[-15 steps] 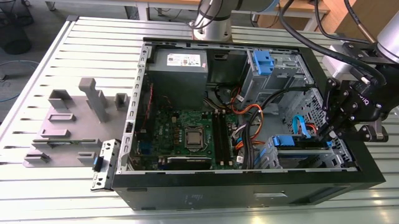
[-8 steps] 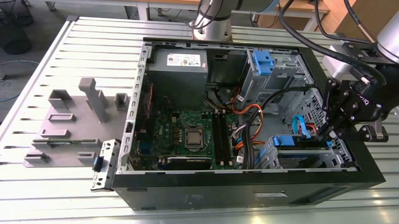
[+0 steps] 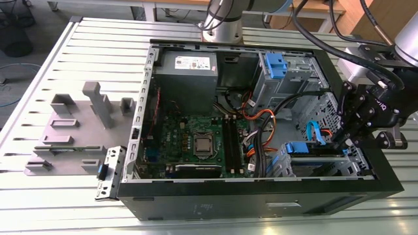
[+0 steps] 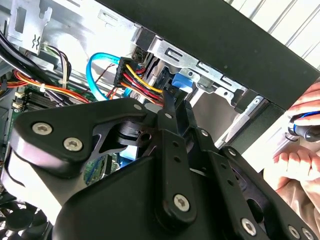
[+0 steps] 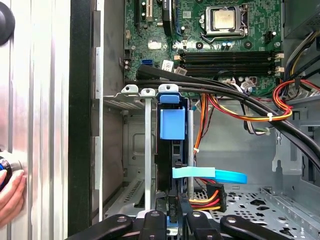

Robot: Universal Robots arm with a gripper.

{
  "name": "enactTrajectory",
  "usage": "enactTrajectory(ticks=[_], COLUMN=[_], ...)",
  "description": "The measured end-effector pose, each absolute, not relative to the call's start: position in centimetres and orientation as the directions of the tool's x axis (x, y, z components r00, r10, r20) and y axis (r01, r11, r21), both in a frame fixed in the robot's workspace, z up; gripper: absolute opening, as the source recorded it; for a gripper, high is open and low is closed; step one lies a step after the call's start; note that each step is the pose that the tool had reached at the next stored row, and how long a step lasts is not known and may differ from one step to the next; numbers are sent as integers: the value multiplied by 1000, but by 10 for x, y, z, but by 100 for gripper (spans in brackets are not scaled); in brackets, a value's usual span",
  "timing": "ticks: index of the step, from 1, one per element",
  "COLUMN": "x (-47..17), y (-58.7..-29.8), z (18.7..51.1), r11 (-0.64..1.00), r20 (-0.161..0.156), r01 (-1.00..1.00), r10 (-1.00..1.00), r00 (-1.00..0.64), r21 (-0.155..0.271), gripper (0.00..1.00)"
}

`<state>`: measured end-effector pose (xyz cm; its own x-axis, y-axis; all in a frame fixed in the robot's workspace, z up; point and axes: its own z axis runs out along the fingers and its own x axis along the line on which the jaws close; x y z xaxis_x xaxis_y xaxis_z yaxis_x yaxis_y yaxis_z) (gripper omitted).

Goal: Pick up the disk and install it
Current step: 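Insert the second disk wire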

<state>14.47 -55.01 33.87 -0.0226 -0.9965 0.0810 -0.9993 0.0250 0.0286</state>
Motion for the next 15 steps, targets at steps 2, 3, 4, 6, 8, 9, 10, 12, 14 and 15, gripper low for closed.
enactTrajectory(ticks=[2, 3, 4, 6, 8, 9, 10, 12, 14, 15], x=[145, 145, 145, 145, 145, 144, 144, 144, 144, 144], y=[-550, -550, -550, -550, -550, -550, -550, -550, -550, -550], z=[337, 337, 336, 336, 335, 335, 335, 334, 334, 334], r11=[25, 25, 25, 25, 25, 25, 25, 25, 25, 25], r20=[81, 81, 81, 81, 81, 81, 81, 81, 81, 81], r01=[-999, -999, -999, -999, -999, -999, -999, -999, -999, -999], r10=[-996, -996, -996, -996, -996, -996, -996, -996, -996, -996], r00=[-23, -23, -22, -22, -22, -22, -22, -22, -22, -22], r21=[29, 29, 29, 29, 29, 29, 29, 29, 29, 29], gripper=[24, 24, 24, 24, 24, 24, 24, 24, 24, 24])
